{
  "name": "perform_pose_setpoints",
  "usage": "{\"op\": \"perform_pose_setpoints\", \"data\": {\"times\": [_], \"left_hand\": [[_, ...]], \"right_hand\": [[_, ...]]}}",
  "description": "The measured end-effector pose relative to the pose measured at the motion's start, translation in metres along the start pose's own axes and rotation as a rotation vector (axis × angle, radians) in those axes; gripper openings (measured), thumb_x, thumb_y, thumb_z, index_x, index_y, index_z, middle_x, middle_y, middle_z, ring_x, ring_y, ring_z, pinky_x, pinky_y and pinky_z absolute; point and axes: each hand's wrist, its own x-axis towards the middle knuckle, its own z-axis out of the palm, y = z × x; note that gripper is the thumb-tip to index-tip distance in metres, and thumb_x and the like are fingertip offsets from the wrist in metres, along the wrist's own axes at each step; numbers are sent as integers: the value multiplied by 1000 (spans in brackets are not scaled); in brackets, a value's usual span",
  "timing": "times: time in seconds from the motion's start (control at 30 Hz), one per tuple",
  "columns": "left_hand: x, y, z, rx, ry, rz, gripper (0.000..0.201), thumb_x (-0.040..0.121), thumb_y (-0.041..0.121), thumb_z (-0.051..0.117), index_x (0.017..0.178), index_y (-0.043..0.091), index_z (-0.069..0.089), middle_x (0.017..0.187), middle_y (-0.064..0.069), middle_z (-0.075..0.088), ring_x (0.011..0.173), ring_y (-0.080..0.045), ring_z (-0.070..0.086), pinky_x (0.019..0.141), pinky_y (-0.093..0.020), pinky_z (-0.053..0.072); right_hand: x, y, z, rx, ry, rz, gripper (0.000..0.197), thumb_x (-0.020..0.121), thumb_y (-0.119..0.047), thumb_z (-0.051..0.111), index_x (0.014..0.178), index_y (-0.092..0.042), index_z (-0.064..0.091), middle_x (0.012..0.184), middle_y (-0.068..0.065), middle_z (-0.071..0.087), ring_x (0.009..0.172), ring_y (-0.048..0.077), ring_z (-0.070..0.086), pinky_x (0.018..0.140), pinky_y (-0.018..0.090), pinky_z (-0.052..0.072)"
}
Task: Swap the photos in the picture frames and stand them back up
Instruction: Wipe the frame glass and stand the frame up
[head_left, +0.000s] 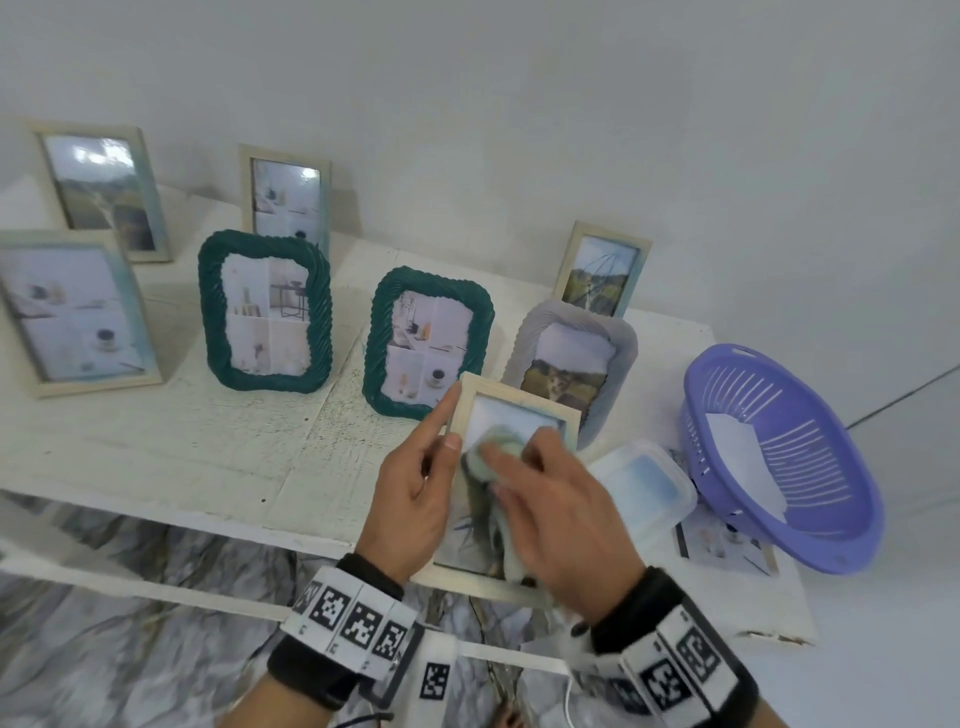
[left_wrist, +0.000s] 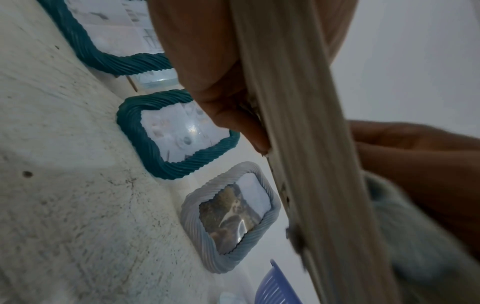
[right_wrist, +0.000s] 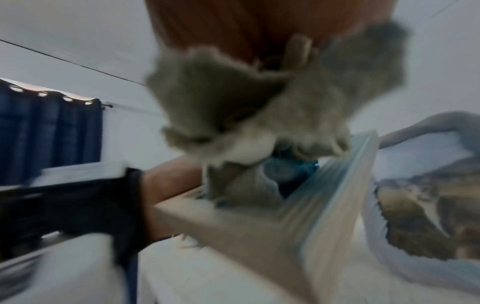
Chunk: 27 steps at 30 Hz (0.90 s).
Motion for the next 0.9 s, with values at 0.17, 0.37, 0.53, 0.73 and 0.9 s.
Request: {"op": "perform_pose_setpoints", "data": {"times": [0.17, 0.37, 0.53, 0.73, 0.9], "left_hand": [[1, 1, -3, 3, 66, -8, 46, 102, 11, 42, 145, 27, 40, 51, 15, 31, 46, -2, 24, 46, -12, 25], [-3, 5, 9, 47, 86, 48, 46, 102, 7, 43, 146, 18, 39, 59, 27, 51, 48, 1, 33, 52, -5, 29], [-1, 11, 4, 27, 99, 48, 45, 102, 10, 45, 145, 25, 43, 114, -10, 60, 94, -27, 55, 95, -18, 35], [-4, 1, 8, 71, 99, 66, 44, 102, 26, 45, 145, 34, 41, 60, 15, 47, 53, -8, 25, 49, -16, 26], [-3, 8, 9, 11, 89, 86, 45, 102, 15, 46, 145, 27, 41, 105, -12, 62, 99, -4, 23, 67, -19, 52]], "right_hand": [[-17, -2, 1, -49, 10, -3, 33, 93, -32, 40, 118, -21, 58, 93, 0, 46, 68, 14, 47, 52, 24, 45], [2, -1, 12, -29, 247, 323, 36, 95, -34, 30, 103, -14, 59, 88, 0, 42, 64, 16, 40, 59, 25, 34], [-17, -15, 20, 174, 167, 315, 35, 97, -36, 31, 119, -19, 53, 93, -3, 41, 72, 13, 44, 63, 26, 39], [-5, 0, 13, 92, 238, 335, 26, 101, -26, 38, 117, -17, 57, 90, -4, 39, 68, 12, 42, 58, 16, 34], [8, 8, 7, 103, 384, 321, 23, 95, -25, 45, 109, -15, 61, 89, -3, 39, 69, 14, 41, 61, 19, 27]]}}
